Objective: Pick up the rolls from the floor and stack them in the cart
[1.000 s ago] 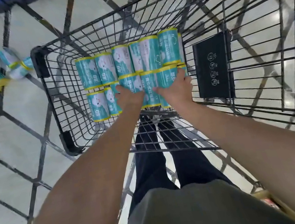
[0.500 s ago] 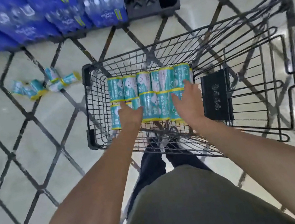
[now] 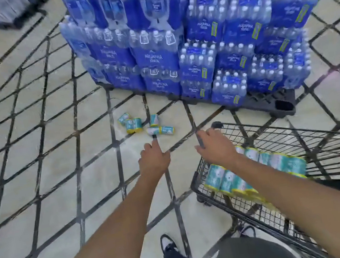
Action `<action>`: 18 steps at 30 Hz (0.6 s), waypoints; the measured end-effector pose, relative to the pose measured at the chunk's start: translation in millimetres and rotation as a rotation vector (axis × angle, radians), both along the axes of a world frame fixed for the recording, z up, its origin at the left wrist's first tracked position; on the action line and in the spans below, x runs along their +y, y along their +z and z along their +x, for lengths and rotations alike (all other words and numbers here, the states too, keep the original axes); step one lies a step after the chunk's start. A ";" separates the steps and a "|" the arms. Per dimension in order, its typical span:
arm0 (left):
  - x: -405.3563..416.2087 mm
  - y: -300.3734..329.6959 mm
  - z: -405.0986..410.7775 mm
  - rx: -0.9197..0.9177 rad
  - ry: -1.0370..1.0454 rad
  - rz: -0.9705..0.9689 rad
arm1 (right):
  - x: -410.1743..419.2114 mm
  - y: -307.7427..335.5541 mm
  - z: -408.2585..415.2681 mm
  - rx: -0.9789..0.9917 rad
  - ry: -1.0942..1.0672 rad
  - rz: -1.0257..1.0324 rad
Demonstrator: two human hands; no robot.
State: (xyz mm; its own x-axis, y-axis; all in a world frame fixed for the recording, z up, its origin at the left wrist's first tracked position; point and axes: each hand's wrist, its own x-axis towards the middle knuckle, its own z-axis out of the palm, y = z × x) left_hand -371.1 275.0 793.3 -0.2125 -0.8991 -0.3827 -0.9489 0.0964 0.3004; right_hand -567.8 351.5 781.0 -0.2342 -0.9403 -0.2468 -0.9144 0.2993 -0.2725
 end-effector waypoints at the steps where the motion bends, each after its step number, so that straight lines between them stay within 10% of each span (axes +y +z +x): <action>1: -13.1 4.3 23.5 -0.011 -0.008 -0.014 | -17.5 4.2 22.1 0.003 0.019 0.005; 18: -162.4 -22.1 166.5 -0.072 -0.061 0.006 | -171.2 -18.4 151.8 -0.039 -0.009 0.164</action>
